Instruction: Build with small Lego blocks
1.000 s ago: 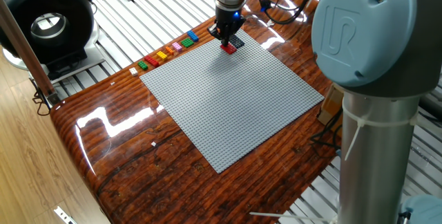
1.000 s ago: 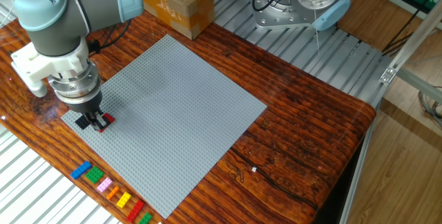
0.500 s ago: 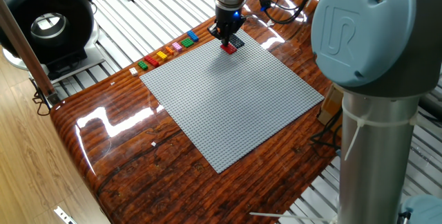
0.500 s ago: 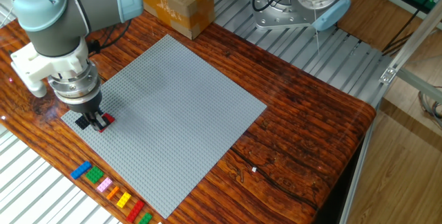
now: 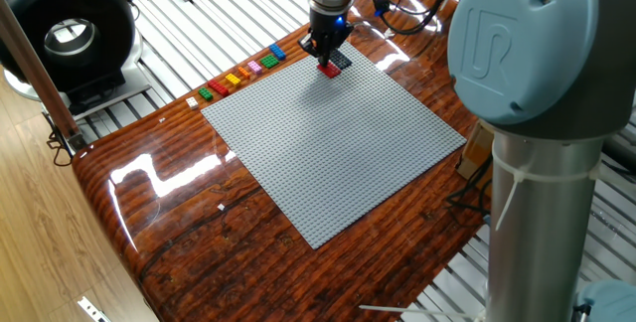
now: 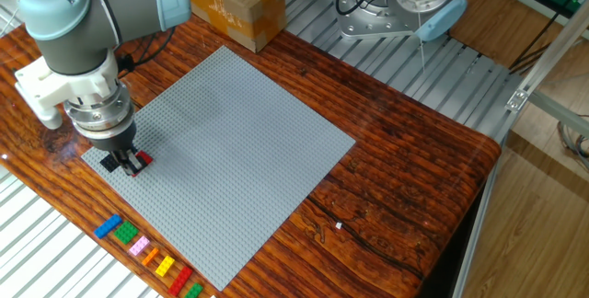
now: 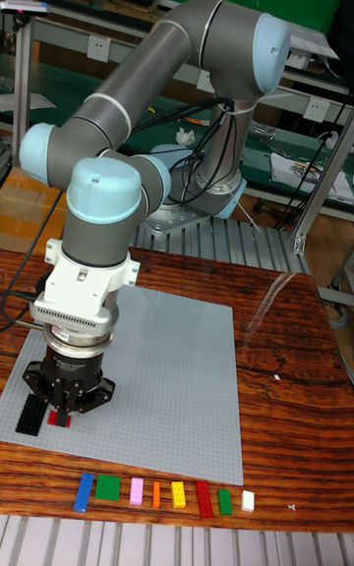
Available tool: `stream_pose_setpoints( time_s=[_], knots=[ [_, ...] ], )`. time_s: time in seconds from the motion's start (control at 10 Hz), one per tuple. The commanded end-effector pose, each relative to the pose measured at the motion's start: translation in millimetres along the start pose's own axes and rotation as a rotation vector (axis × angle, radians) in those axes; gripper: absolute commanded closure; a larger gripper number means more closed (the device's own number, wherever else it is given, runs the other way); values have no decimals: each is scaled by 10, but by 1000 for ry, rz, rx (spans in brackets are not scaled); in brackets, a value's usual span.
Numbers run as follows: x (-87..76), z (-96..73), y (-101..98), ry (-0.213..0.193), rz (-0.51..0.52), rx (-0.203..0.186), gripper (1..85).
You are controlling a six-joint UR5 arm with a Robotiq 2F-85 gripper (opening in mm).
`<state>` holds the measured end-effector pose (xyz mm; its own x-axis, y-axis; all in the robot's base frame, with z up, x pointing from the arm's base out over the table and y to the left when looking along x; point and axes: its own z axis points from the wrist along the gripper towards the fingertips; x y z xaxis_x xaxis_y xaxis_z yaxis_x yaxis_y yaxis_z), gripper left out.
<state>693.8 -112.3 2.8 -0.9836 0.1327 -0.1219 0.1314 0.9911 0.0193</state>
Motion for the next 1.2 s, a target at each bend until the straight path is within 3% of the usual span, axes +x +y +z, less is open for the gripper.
stream_pose_setpoints(
  time_s=[0.0,0.3,0.7,1.1],
  knots=[
    [-39,-27,-43,-12,-7,-4,847],
    [-63,-39,-104,-19,-21,16,847],
    [61,-93,-73,35,12,16,847],
    [68,-93,-74,38,21,18,847]
  ],
)
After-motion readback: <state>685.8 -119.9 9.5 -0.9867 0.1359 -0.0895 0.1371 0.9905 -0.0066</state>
